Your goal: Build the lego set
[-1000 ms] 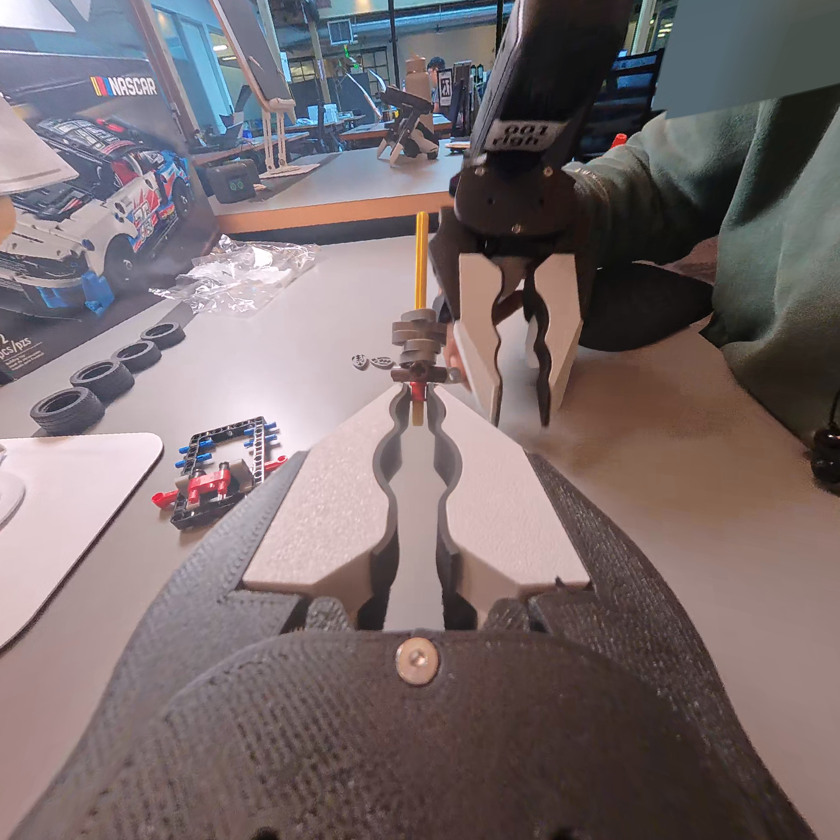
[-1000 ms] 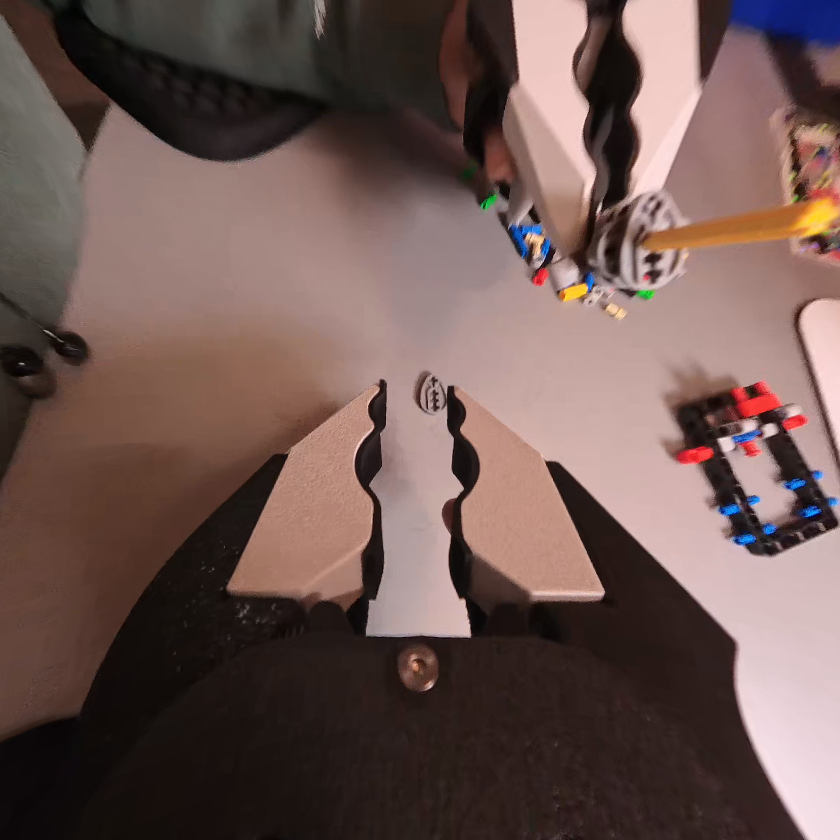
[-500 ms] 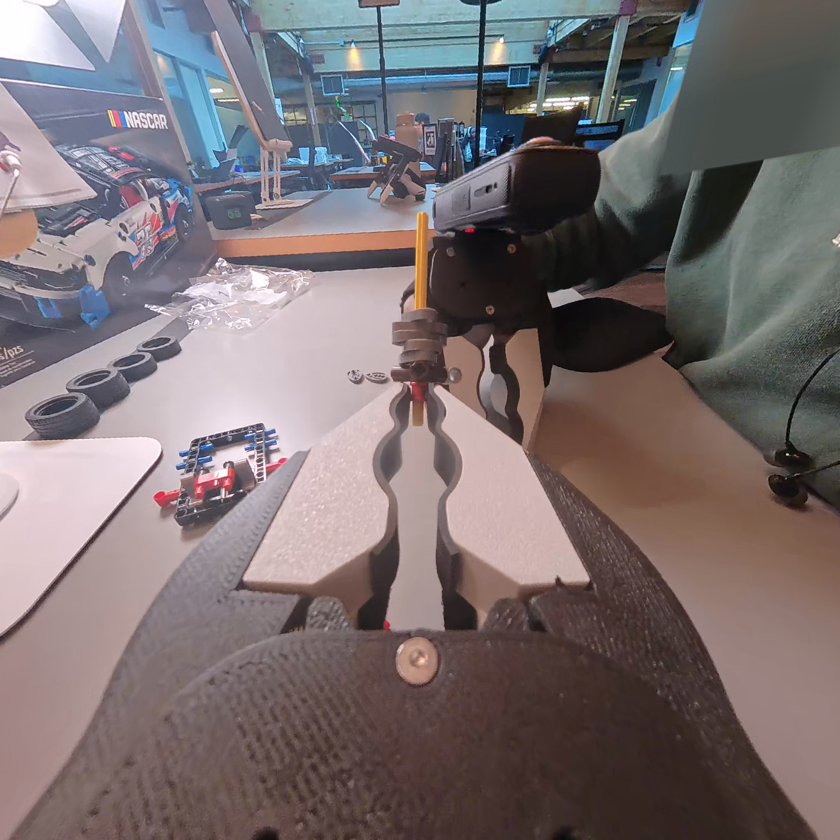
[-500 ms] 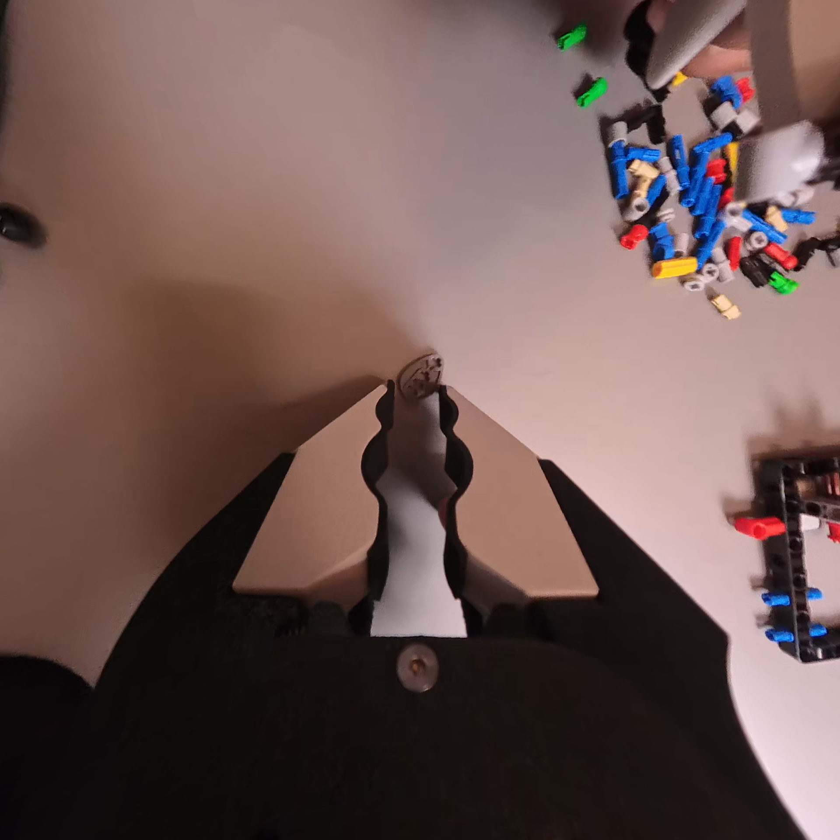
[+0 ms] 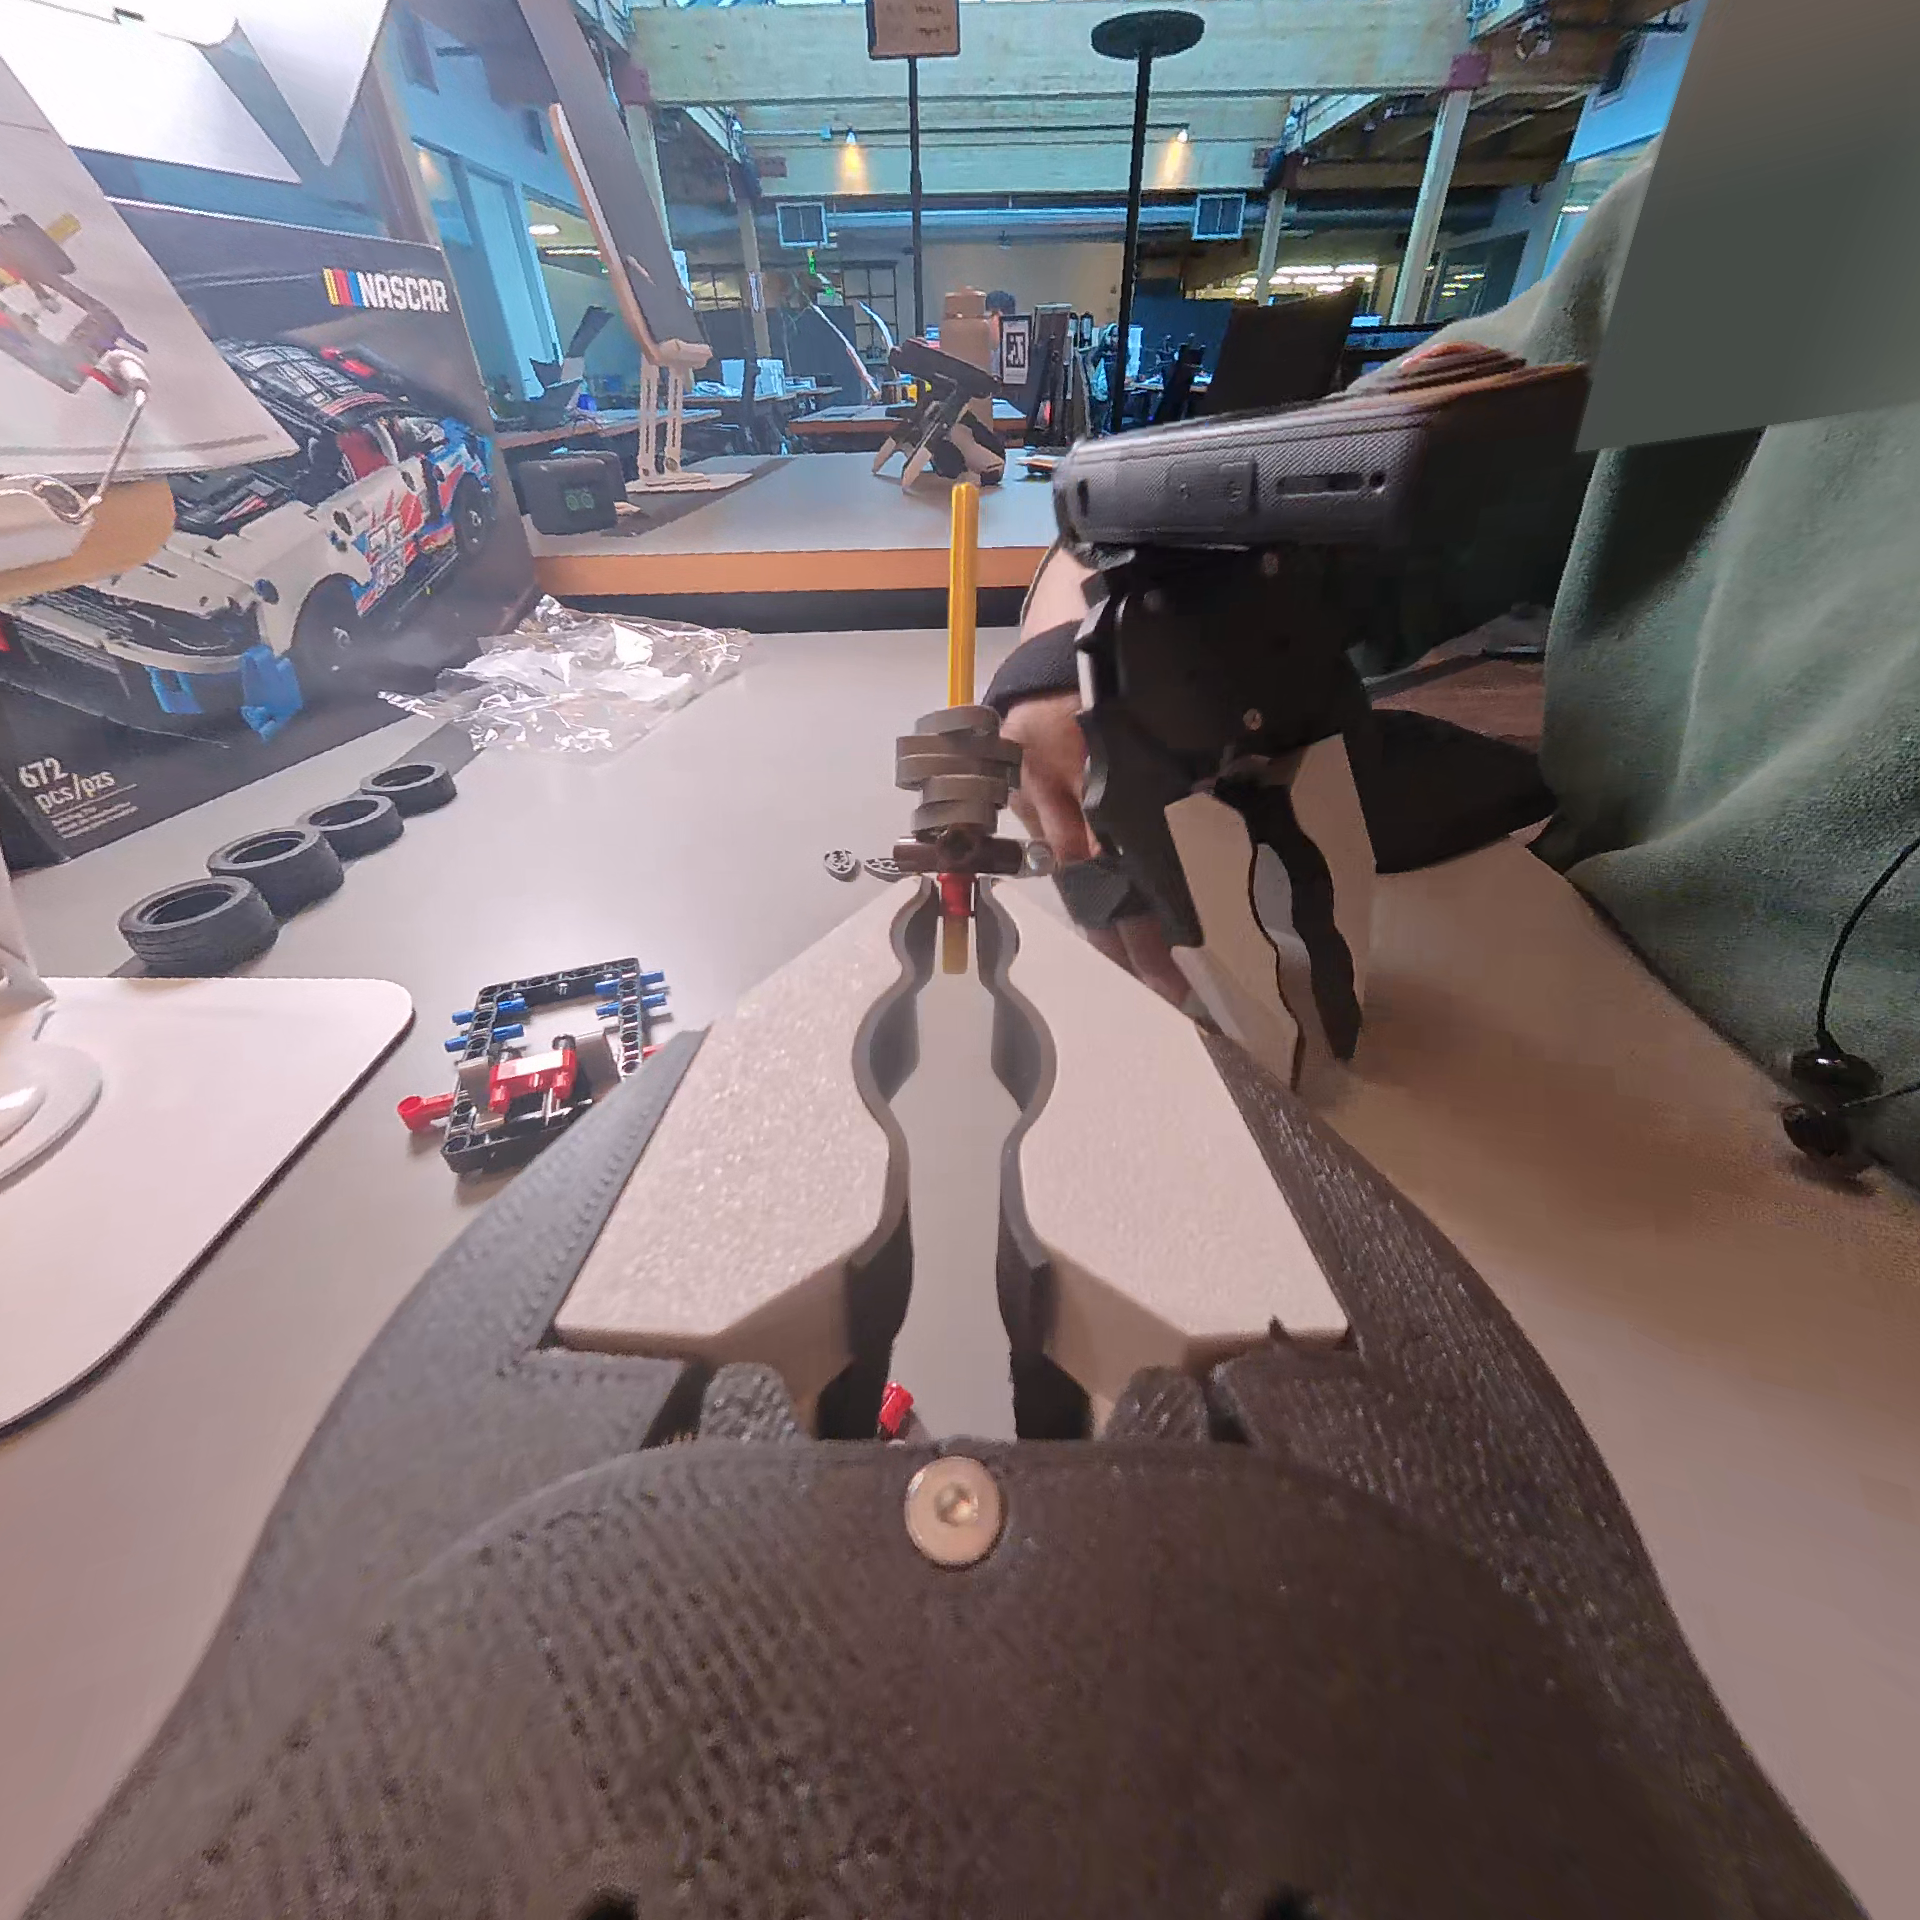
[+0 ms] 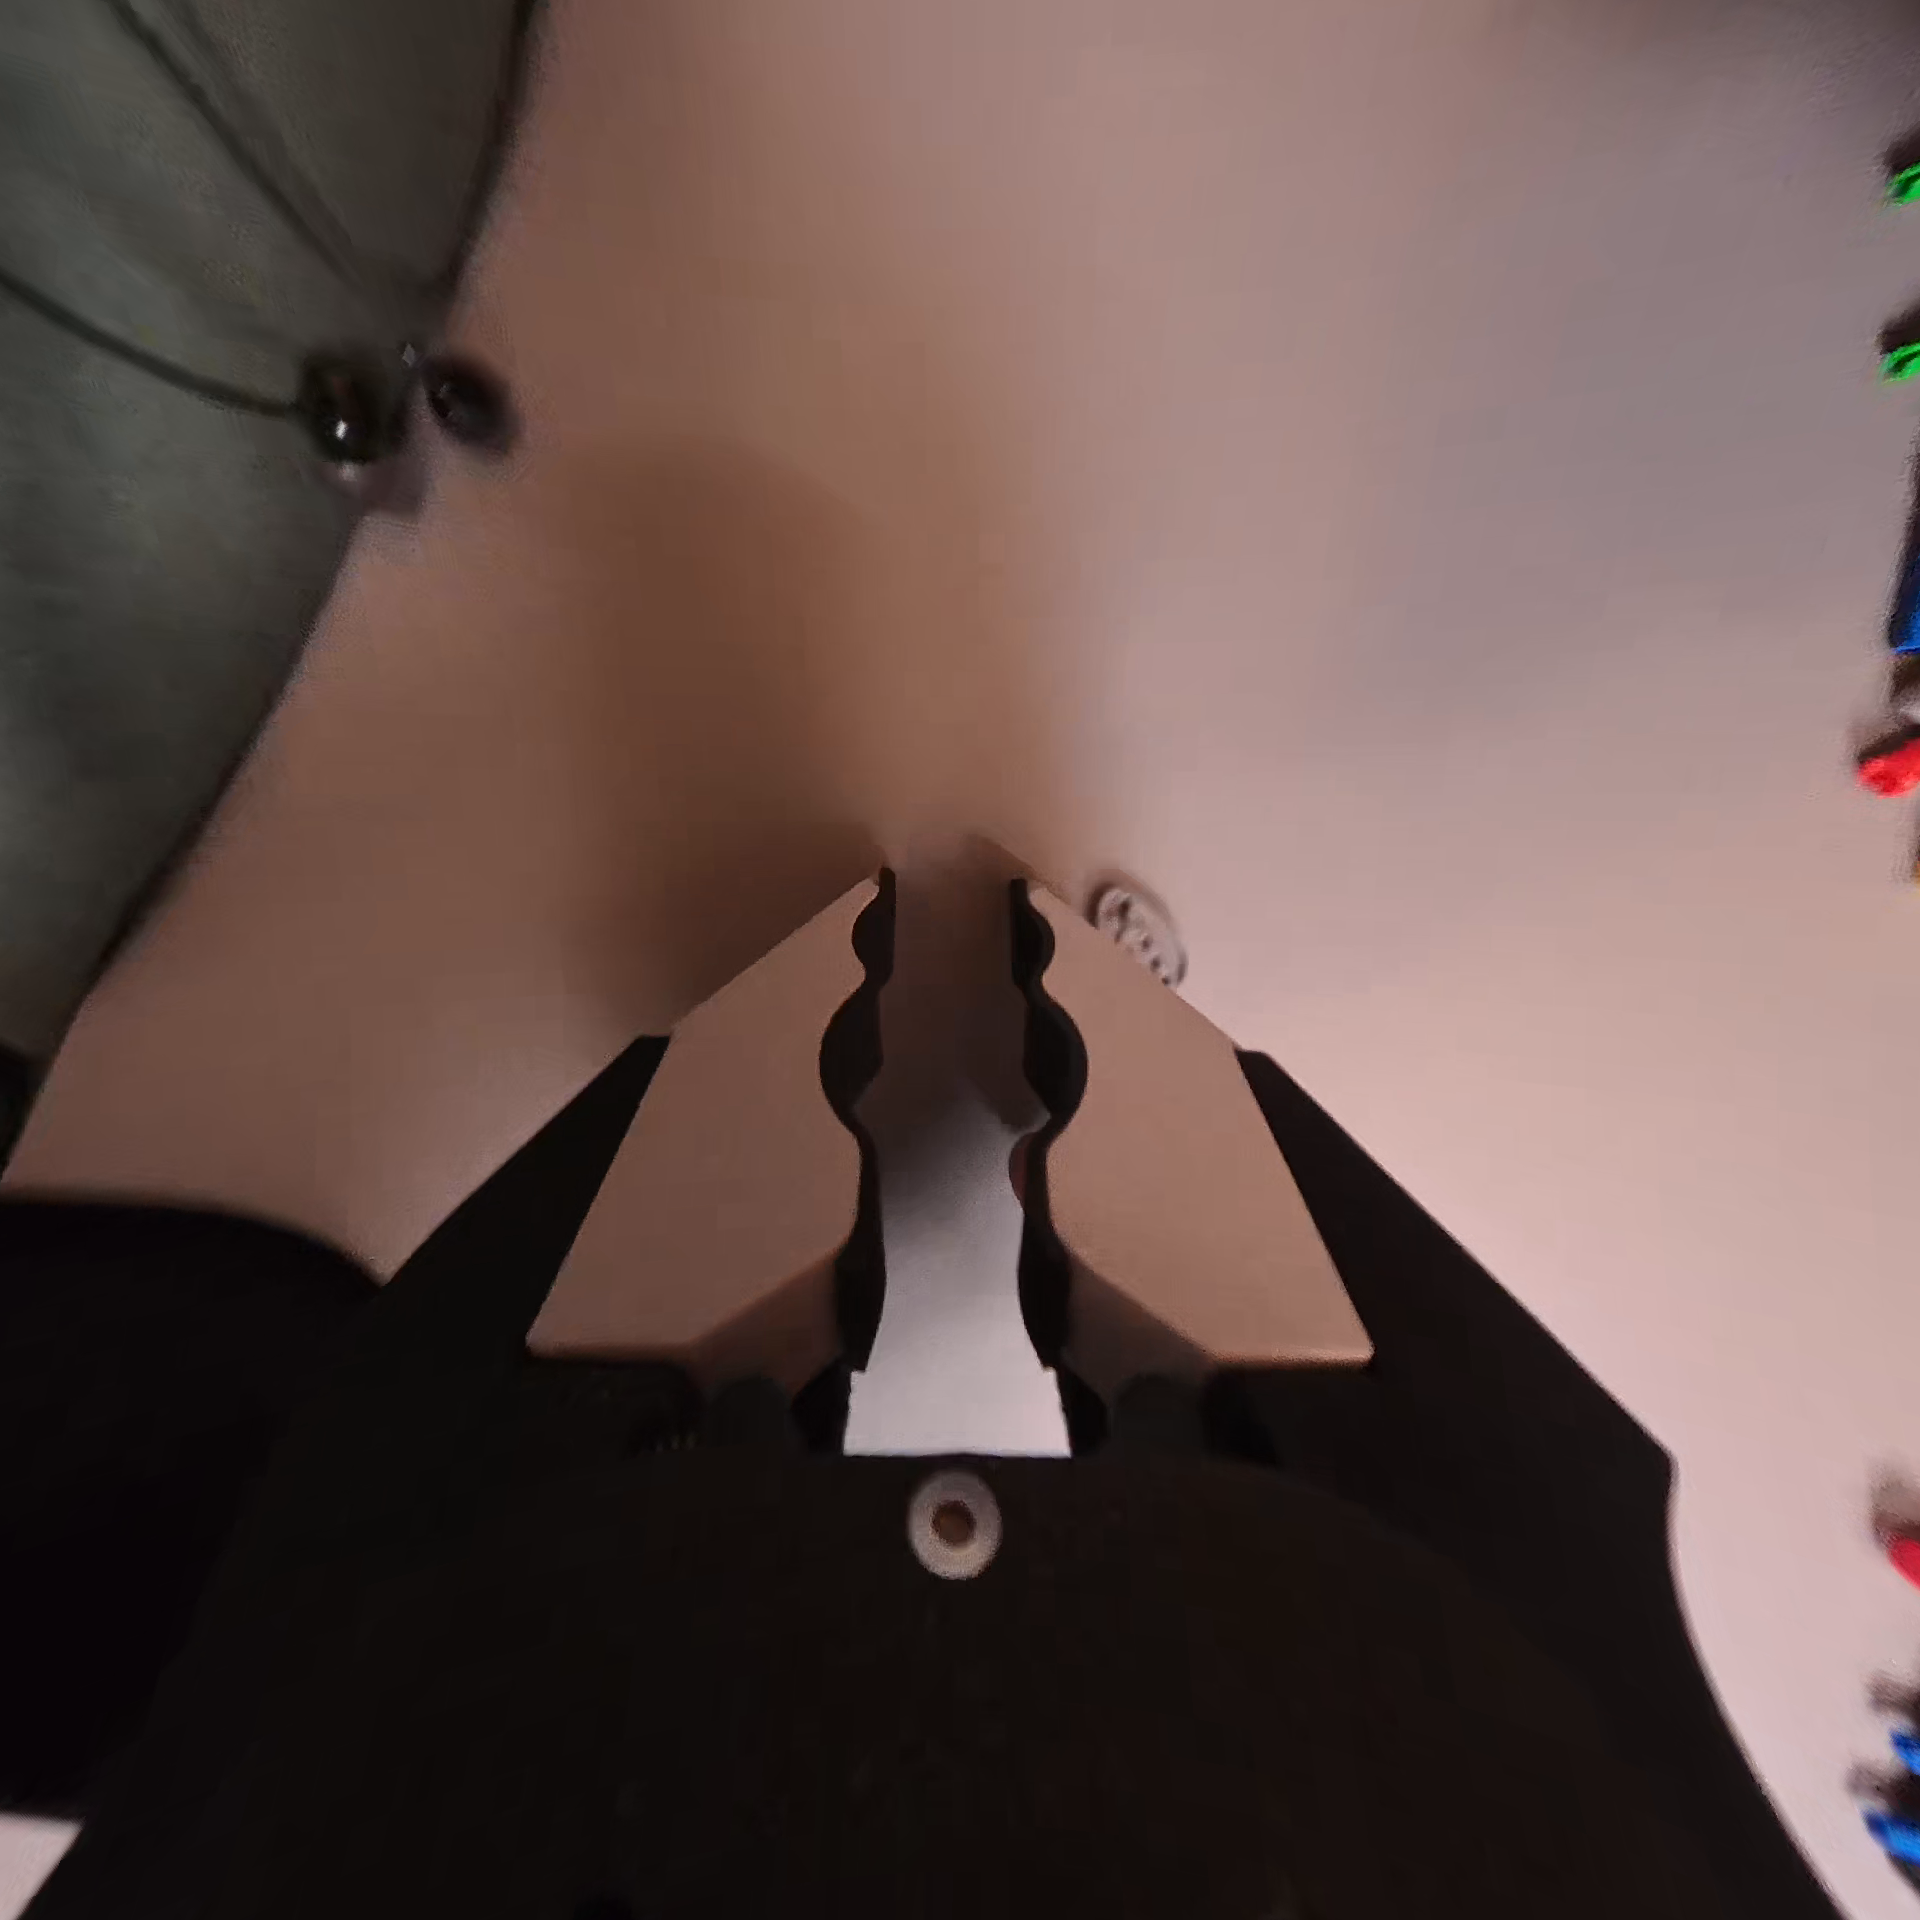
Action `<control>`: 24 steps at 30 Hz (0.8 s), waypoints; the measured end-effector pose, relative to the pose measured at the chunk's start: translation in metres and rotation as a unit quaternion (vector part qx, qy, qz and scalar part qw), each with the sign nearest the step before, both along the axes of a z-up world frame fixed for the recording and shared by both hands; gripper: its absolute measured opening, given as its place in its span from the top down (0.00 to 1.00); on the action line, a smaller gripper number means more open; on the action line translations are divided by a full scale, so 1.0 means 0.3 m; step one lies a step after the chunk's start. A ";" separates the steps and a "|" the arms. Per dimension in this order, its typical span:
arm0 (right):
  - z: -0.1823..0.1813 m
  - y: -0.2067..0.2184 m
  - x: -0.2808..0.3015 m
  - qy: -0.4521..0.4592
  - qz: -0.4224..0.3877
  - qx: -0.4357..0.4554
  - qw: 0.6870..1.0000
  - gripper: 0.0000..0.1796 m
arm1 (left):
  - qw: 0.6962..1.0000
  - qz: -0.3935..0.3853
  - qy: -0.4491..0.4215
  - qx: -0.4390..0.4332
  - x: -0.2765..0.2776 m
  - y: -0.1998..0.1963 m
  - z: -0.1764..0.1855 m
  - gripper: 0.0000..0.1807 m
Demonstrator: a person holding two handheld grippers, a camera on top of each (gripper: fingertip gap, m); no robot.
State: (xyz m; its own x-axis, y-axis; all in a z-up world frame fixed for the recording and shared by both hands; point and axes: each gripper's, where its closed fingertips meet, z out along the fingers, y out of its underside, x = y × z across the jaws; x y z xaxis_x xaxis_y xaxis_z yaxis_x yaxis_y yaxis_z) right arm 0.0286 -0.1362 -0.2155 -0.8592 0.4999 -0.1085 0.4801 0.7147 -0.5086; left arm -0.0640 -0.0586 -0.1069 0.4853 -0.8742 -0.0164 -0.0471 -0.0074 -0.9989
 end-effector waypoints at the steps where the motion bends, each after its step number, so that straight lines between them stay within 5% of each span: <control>1: 0.001 0.012 0.022 -0.004 -0.001 0.011 1.000 0.89 | 1.000 0.000 0.000 0.000 0.000 0.000 0.000 0.97; 7: 0.054 0.091 -0.015 0.062 -0.110 0.010 0.992 0.87 | 1.000 -0.003 0.000 -0.003 0.005 0.002 -0.005 0.97; 16: 0.000 0.020 -0.064 0.043 -0.087 0.019 0.995 0.84 | 1.000 0.005 -0.003 -0.002 -0.001 0.001 0.002 0.97; 24: 0.003 0.112 0.029 0.019 -0.129 0.038 0.991 0.85 | 1.000 0.000 -0.005 -0.006 -0.001 0.000 -0.005 0.97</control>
State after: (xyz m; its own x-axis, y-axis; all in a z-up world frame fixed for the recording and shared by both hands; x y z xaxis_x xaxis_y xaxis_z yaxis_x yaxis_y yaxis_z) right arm 0.0372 -0.1026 -0.2148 -0.7049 0.7086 -0.0316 0.6326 0.6080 -0.4796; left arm -0.0644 -0.0585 -0.1082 0.4849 -0.8746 -0.0017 -0.0379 -0.0191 -0.9991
